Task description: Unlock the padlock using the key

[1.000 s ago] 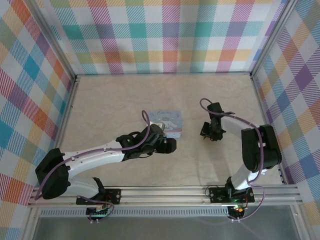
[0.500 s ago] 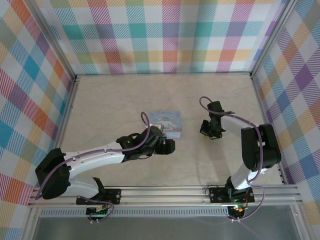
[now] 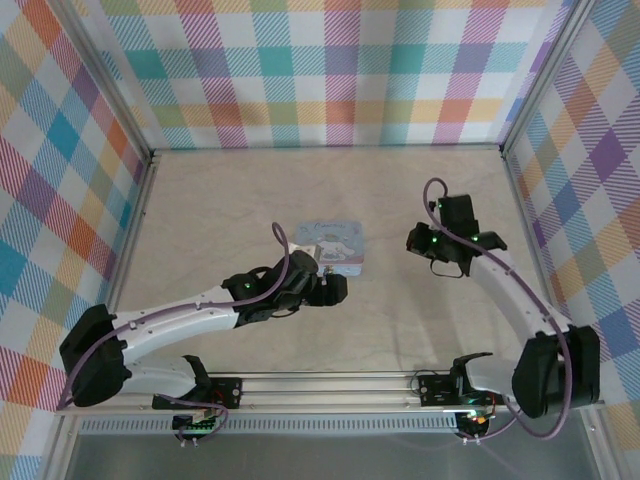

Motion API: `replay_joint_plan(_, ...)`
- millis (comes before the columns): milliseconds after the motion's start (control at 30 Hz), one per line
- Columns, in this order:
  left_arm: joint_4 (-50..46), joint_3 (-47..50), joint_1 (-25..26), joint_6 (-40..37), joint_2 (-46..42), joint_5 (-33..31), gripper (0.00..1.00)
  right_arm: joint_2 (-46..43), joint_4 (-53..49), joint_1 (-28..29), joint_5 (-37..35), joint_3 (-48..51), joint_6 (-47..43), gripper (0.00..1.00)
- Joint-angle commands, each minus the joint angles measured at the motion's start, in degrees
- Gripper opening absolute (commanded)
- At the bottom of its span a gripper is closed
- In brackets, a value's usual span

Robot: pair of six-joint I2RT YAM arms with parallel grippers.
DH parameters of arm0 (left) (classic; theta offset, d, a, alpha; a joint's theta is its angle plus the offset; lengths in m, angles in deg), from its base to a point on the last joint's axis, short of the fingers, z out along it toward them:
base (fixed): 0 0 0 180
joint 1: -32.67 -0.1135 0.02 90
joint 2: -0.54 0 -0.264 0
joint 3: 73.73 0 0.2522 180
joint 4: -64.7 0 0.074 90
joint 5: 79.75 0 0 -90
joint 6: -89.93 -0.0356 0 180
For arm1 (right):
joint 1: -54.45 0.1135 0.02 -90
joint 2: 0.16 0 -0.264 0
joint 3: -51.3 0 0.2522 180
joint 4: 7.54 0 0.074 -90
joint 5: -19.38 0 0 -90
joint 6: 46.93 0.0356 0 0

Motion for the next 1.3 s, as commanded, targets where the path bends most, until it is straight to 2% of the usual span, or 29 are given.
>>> replay_joint_plan(0,1.3,-1.4,-1.8,-1.9,-2.5,1.2,0.87,-3.0,-3.0,0.4,7.0,-3.5,-1.9,0.01)
replay_joint_plan(333,9.1,-2.0,-9.4,-7.1,-8.1,14.1,0.91,-6.3,-4.4,1.1,26.0,-6.4,-0.9,0.02)
replay_joint_plan(600,10.5,-7.2,-13.9,-11.1,-4.9,24.8,0.93,-4.8,-7.9,5.7,27.7,-10.5,-1.3,0.03)
replay_joint_plan(867,19.1,-10.1,-16.2,-11.4,-0.9,39.6,0.94,-6.0,-4.2,7.4,35.8,-10.7,0.7,0.03)
replay_joint_plan(1100,28.3,-6.1,-17.5,-11.0,-3.8,46.7,0.87,-5.1,2.9,8.4,43.6,-11.4,5.1,0.04)
replay_joint_plan(1267,31.9,-4.5,-17.6,-11.0,-4.4,49.5,0.93,-3.9,4.6,9.0,46.9,-11.9,6.8,0.04)
